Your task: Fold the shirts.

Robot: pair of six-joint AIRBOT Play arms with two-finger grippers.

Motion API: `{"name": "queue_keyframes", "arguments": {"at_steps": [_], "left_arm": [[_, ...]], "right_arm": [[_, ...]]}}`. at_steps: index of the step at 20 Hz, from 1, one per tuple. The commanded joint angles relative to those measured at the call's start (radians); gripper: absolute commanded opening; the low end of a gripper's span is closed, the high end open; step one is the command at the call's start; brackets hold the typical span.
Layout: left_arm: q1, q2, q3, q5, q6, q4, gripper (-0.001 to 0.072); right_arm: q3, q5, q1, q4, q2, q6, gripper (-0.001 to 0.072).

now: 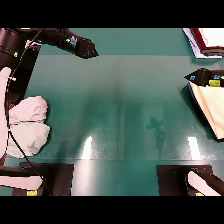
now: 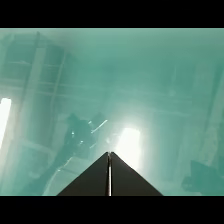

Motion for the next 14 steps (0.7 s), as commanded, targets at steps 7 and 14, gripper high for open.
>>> {"name": "queue_keyframes", "arguments": {"at_steps": [7,14], "left_arm": [[0.0,0.0,0.0,0.0,0.0,0.0,0.0027],[0.0,0.0,0.0,0.055,0.001,-0.014,0.0027]], "right_arm": [[0.0,0.0,0.002,0.0,0.0,0.0,0.0015],[0.0,0.01,0.002,0.0,0.0,0.0,0.0015]]}}
